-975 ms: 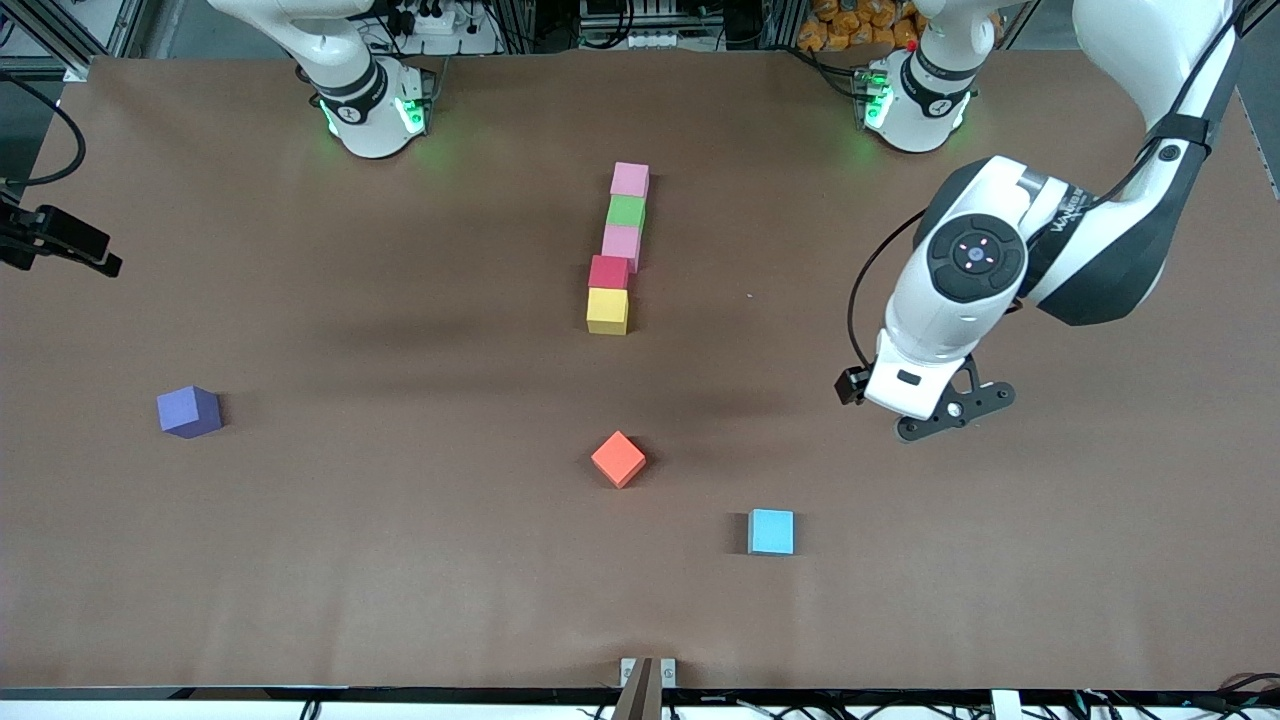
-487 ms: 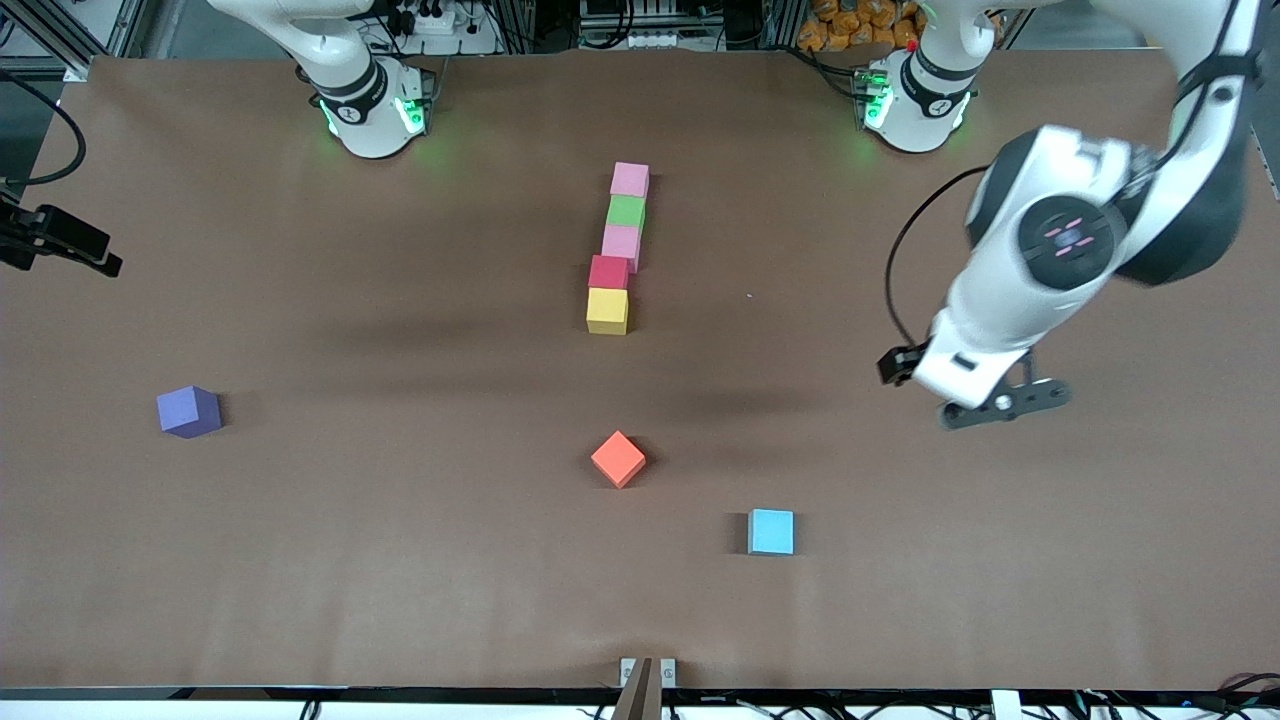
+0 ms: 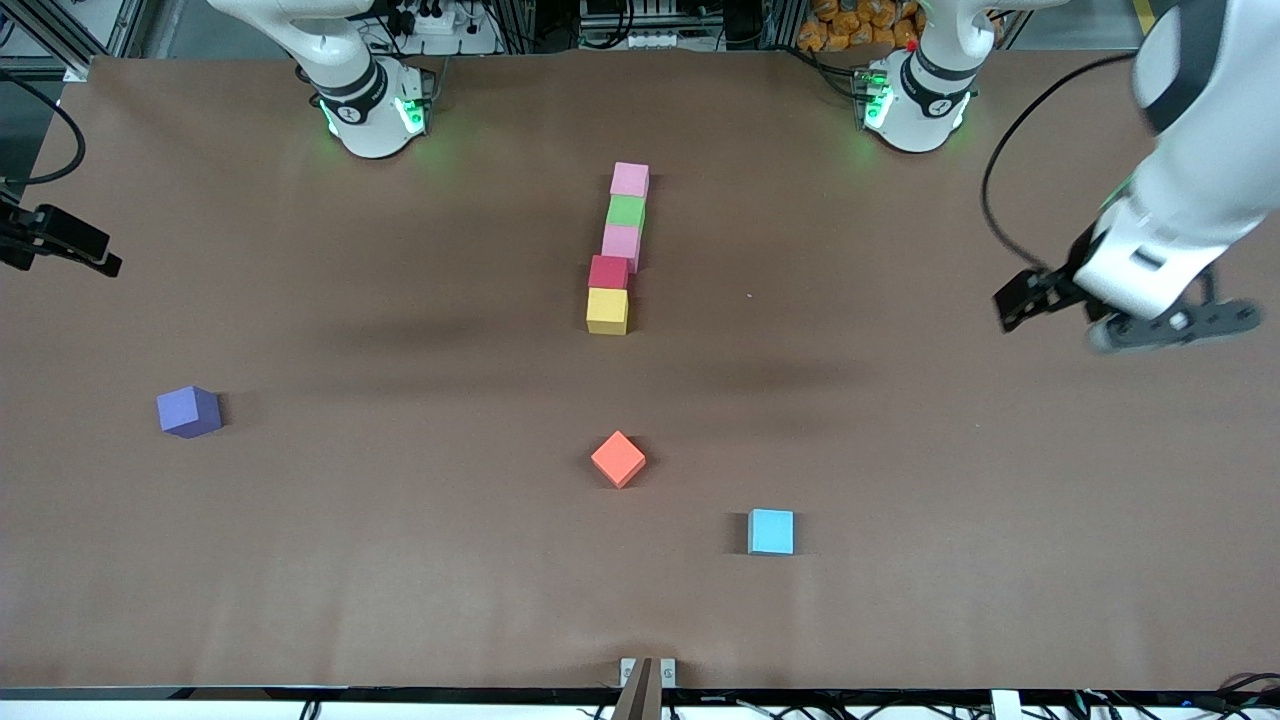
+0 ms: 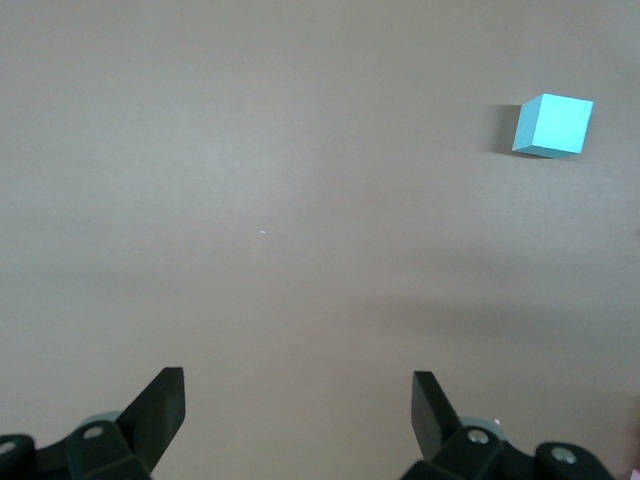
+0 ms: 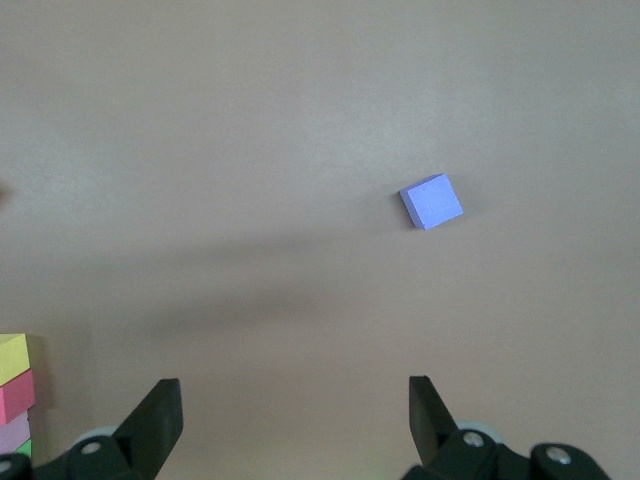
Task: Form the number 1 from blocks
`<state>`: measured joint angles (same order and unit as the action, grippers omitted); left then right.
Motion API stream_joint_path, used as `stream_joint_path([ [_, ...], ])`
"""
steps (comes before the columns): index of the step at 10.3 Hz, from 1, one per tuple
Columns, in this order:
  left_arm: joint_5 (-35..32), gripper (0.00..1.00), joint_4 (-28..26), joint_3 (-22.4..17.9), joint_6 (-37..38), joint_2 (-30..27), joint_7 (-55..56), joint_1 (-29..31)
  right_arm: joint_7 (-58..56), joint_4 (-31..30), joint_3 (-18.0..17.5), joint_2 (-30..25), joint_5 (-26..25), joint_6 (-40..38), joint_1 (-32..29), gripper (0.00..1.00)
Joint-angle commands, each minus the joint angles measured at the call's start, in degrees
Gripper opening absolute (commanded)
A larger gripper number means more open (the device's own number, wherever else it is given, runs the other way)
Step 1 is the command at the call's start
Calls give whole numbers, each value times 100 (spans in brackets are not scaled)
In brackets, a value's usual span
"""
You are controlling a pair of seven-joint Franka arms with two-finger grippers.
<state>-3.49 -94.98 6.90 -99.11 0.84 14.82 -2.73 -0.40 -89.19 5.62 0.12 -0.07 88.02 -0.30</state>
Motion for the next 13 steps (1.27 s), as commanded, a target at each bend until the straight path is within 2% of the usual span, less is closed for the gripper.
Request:
stream_joint_path([
  [1,147,100,302,-145,661,-295,-443,27,-39,103,-34,23,42,-83,-41,100],
  [5,347,100,884,-145,1358,-304,-1060,123,-39,86,-34,14,42,-118,-58,100],
  [13,393,100,1070,-119,1614,-286,-1077,123,-39,103,-34,23,42,-119,-41,100],
])
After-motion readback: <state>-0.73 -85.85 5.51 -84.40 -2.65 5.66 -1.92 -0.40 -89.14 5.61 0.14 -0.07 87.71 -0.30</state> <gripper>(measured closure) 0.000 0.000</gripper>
